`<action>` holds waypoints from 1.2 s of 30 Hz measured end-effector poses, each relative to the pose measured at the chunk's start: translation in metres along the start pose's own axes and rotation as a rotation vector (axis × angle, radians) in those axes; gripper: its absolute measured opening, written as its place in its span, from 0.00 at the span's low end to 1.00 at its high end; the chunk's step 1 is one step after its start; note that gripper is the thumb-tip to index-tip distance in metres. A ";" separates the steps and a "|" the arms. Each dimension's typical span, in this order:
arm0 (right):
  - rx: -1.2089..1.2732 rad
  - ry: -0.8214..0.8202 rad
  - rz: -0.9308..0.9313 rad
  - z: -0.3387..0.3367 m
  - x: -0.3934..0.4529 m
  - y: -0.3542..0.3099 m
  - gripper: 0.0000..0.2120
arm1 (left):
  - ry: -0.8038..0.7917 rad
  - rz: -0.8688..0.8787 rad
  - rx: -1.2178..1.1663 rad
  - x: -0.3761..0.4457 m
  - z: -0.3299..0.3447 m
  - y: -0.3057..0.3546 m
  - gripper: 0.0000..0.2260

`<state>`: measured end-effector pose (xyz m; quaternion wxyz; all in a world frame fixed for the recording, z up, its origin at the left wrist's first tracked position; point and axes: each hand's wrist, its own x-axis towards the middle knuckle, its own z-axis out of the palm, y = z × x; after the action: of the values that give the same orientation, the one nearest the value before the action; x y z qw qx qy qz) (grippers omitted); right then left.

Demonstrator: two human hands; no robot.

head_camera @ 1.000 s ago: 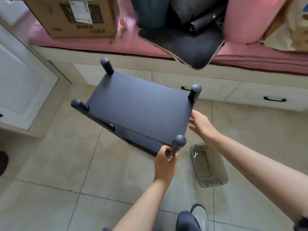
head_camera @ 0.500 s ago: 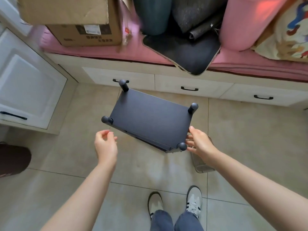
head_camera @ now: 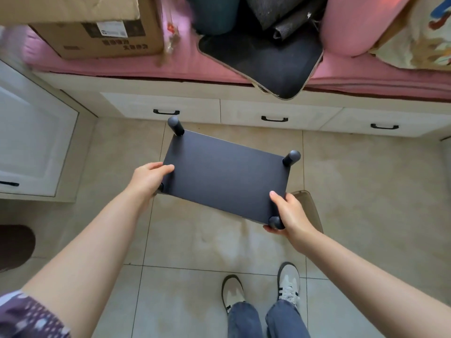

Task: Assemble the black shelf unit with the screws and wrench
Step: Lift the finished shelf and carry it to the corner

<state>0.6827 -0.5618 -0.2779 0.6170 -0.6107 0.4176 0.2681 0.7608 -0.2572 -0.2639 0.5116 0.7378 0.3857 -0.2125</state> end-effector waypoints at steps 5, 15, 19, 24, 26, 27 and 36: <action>0.039 0.001 -0.052 0.002 -0.004 0.007 0.09 | -0.035 0.007 -0.038 0.001 0.002 -0.004 0.12; -0.088 -0.046 -0.162 -0.014 -0.031 -0.010 0.15 | -0.010 -0.028 -0.134 -0.047 -0.004 -0.015 0.14; -0.075 -0.055 -0.160 -0.028 -0.061 -0.022 0.13 | -0.027 -0.011 -0.126 -0.090 -0.017 -0.005 0.13; -0.021 -0.078 -0.242 -0.050 -0.121 -0.041 0.12 | -0.100 0.158 -0.201 -0.166 -0.037 0.024 0.09; -0.014 -0.092 -0.301 -0.062 -0.147 -0.051 0.17 | -0.085 0.227 -0.249 -0.191 -0.044 0.034 0.14; -0.018 -0.099 -0.342 -0.070 -0.159 -0.056 0.20 | -0.077 0.263 -0.256 -0.203 -0.047 0.040 0.19; 0.062 0.226 -0.616 -0.136 -0.252 -0.079 0.20 | 0.079 0.678 -0.088 -0.320 -0.019 0.088 0.06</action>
<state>0.5956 -0.6588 -0.0107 0.6371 -0.7152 0.2870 -0.0136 0.6322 -0.3678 0.0223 0.5691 0.8089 0.1467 0.0152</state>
